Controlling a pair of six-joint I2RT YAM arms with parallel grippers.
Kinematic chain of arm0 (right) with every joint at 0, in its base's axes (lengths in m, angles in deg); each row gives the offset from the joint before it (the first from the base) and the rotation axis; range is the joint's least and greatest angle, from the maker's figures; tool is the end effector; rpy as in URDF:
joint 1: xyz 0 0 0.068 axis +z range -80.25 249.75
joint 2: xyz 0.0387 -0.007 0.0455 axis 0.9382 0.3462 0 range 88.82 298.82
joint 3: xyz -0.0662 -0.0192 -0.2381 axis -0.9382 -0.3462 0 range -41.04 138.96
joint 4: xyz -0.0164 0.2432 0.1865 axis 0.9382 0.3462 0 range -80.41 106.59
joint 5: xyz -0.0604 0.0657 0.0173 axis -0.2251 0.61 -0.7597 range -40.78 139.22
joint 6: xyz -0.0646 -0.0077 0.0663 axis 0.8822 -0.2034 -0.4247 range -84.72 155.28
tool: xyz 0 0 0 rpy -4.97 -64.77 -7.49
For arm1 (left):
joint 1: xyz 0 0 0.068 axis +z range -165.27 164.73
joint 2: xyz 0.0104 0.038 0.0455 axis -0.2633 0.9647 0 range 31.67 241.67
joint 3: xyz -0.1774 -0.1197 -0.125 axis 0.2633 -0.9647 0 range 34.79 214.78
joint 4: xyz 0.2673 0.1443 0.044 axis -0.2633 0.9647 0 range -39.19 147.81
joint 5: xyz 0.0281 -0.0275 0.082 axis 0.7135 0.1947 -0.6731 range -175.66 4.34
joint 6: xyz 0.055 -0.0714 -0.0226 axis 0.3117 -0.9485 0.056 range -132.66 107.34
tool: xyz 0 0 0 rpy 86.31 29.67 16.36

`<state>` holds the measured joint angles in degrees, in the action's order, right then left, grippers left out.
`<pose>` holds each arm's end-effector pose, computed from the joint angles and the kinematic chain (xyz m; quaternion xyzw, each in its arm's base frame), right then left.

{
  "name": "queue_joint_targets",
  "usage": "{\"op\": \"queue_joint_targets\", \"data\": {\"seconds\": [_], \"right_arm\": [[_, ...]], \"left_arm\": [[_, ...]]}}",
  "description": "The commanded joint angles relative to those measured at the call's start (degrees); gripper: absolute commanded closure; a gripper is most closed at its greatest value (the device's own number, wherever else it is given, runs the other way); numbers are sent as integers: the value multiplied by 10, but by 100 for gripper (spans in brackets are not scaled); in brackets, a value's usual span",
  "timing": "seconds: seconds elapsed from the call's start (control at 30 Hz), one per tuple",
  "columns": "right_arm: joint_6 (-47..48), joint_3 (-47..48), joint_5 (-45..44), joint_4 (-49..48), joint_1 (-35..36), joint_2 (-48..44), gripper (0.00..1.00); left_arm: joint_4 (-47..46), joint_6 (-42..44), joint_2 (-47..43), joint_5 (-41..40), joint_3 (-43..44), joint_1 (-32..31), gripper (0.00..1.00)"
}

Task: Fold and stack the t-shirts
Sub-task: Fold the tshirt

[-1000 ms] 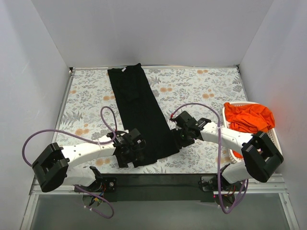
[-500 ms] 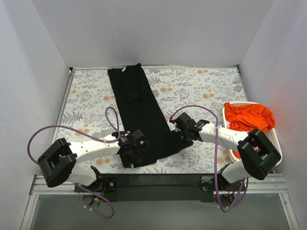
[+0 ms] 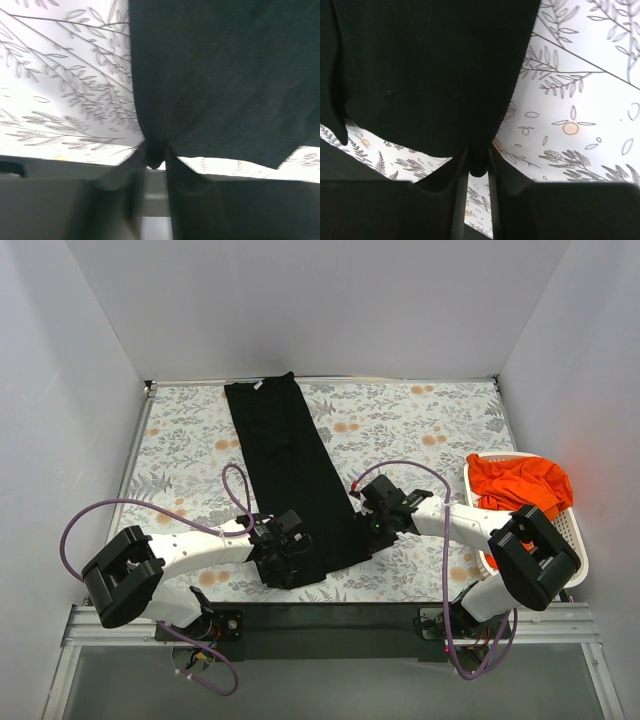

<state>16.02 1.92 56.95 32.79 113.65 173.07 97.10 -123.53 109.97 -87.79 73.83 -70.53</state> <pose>0.2252 0.2324 0.0606 -0.2222 0.9475 0.1713 0.1532 0.1444 -0.2027 0.0506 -0.4666 0.8834 -0.0364 0.0232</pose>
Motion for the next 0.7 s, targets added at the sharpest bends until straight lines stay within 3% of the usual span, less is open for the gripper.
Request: {"op": "queue_joint_targets", "data": {"seconds": [0.0, 0.1, 0.17, 0.47, 0.67], "right_arm": [[9, -19, 4, 25, 10, 35, 80], [17, -13, 6, 40, 10, 35, 92], [20, -9, 10, 67, 10, 27, 99], [43, 33, 25, 179, 10, -5, 99], [59, 153, -20, 199, 1, 22, 99]], "left_arm": [[-20, -8, 24, -13, -19, -6, 87], [-13, -4, 14, -14, -17, -6, 100], [-1, 2, 9, -8, -16, -7, 100], [15, 25, -39, 56, -14, -22, 100], [29, 67, -47, -1, 54, 37, 100]]}}
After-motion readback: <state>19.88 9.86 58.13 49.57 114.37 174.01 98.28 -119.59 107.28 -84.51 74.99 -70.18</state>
